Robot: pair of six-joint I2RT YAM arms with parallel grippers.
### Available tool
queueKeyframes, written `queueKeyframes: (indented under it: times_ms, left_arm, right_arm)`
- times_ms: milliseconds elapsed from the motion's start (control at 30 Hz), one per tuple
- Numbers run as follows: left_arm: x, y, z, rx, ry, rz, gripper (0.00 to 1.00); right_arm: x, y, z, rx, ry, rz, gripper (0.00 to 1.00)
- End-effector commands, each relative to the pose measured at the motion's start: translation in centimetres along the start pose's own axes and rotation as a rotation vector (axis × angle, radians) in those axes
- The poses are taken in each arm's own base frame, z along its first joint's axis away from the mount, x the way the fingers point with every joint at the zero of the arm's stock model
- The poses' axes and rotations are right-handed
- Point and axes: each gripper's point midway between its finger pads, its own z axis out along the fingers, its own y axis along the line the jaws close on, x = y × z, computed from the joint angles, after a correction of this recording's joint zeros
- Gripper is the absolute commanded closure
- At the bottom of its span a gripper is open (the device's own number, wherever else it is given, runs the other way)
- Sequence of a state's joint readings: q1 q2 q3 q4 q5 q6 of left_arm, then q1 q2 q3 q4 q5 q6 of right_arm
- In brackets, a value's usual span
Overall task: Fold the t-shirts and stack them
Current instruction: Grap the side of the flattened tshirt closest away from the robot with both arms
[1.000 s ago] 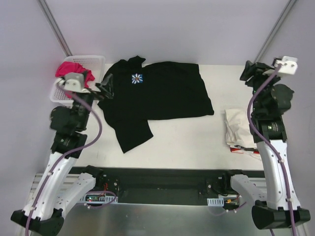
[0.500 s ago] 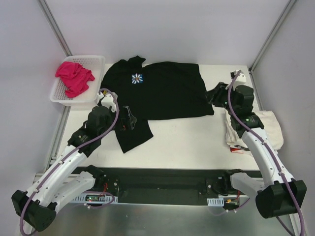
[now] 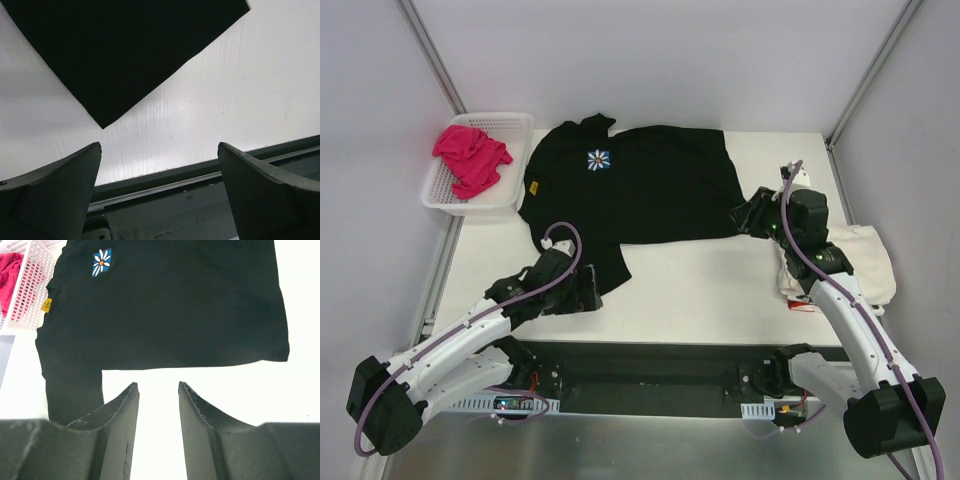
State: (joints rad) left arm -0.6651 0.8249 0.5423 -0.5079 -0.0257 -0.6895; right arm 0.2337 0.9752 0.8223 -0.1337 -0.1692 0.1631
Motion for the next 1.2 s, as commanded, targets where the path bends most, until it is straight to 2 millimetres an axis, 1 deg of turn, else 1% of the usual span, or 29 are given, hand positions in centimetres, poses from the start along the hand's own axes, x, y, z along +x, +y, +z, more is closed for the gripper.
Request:
queueKeyframes:
  times_ms: [0, 67, 300, 400, 567, 700, 833, 967, 1067, 1100, 1167]
  left_arm:
    - [1.8, 1.0, 0.6, -0.045, 0.045, -0.066, 0.01]
    - [2.0, 1.8, 0.9, -0.074, 0.039, -0.066, 0.01]
    - [2.1, 3.3, 1.8, -0.162, 0.038, -0.060, 0.01]
    - [2.1, 3.8, 2.2, -0.200, 0.047, -0.054, 0.01]
    - [1.6, 4.0, 3.0, -0.232, 0.044, -0.034, 0.01]
    - [0.8, 4.2, 3.4, -0.259, 0.024, -0.021, 0.01]
    - [-0.4, 4.0, 3.4, -0.269, -0.020, 0.002, 0.01]
    - [-1.4, 4.6, 3.3, -0.303, -0.067, 0.010, 0.01]
    - [-1.5, 4.8, 3.3, -0.308, -0.079, 0.022, 0.02]
    - [-1.6, 4.7, 3.3, -0.305, -0.083, 0.021, 0.09]
    - [-1.5, 4.7, 3.4, -0.307, -0.078, 0.019, 0.35]
  right_arm:
    - [-0.9, 0.7, -0.7, -0.013, -0.033, 0.010, 0.60]
    - [-1.1, 0.7, -0.8, -0.012, -0.041, 0.009, 0.61]
    - [-1.4, 0.4, -0.9, 0.006, -0.050, 0.004, 0.64]
    - [-1.5, 0.5, -0.9, 0.009, -0.049, 0.003, 0.65]
    - [-1.5, 0.3, -0.9, 0.014, -0.052, 0.001, 0.67]
    - [-1.4, 0.2, -0.9, 0.021, -0.052, 0.002, 0.70]
    - [-1.1, 0.0, -0.7, 0.025, -0.040, 0.003, 0.73]
    - [-1.0, -0.2, -0.5, 0.034, -0.036, 0.000, 0.76]
    - [-1.1, -0.3, -0.5, 0.038, -0.041, -0.003, 0.77]
    - [-1.2, -0.4, -0.5, 0.042, -0.043, -0.003, 0.77]
    - [-1.1, -0.4, -0.4, 0.045, -0.040, -0.001, 0.78]
